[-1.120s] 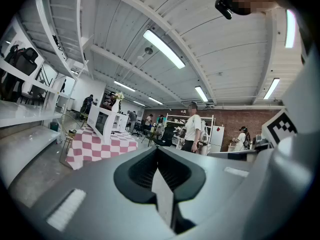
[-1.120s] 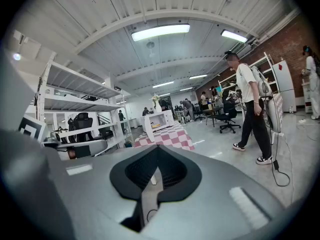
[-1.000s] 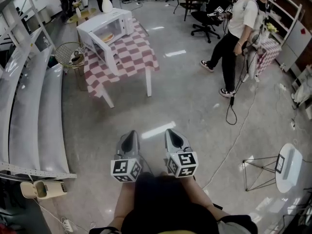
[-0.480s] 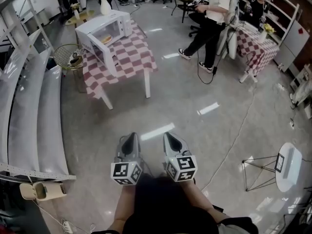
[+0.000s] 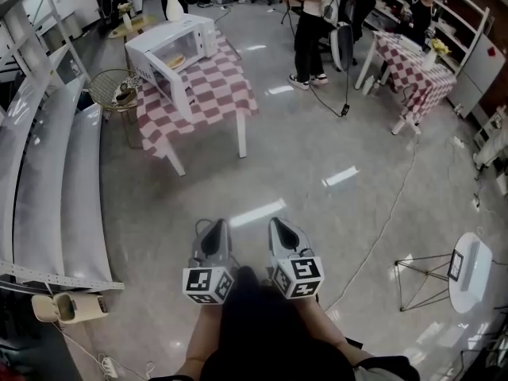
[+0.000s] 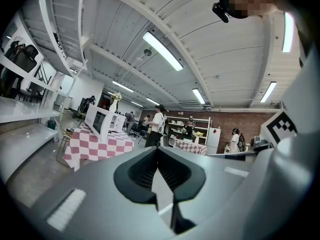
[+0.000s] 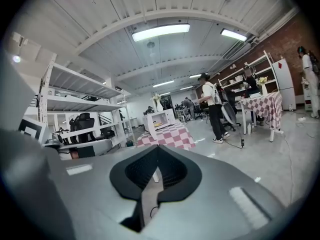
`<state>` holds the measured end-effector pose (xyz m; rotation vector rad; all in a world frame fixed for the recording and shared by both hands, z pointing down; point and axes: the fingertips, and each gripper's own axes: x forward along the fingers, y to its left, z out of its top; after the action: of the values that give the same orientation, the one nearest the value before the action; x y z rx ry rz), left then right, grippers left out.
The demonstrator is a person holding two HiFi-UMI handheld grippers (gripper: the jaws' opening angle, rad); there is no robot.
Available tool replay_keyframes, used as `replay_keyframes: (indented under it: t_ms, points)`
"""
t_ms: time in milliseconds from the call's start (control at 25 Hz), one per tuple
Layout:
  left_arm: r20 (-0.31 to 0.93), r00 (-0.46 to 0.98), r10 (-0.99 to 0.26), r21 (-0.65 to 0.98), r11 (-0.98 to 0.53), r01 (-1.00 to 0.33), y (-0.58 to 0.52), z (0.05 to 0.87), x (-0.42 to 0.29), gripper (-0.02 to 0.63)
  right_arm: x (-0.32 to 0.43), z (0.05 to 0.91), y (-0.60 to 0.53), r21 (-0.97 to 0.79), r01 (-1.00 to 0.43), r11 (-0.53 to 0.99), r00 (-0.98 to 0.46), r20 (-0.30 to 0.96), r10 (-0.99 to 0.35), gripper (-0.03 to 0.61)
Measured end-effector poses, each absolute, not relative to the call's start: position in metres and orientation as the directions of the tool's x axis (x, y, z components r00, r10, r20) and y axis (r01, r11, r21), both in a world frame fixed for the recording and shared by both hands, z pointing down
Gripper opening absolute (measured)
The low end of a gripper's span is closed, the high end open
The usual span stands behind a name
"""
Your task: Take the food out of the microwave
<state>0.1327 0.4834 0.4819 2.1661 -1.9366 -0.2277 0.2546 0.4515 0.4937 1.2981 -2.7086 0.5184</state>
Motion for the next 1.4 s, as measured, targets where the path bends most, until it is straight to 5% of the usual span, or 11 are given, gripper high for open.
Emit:
replay_keyframes:
  t_ms: [1400]
  points:
    - [0.084, 0.129, -0.988, 0.279, -0.101, -0.955, 0.43, 0.489, 0.141, 0.008, 0.264, 0.506, 0.394, -0.306, -0.775, 0.553, -0.628, 0.268, -0.731, 0.001]
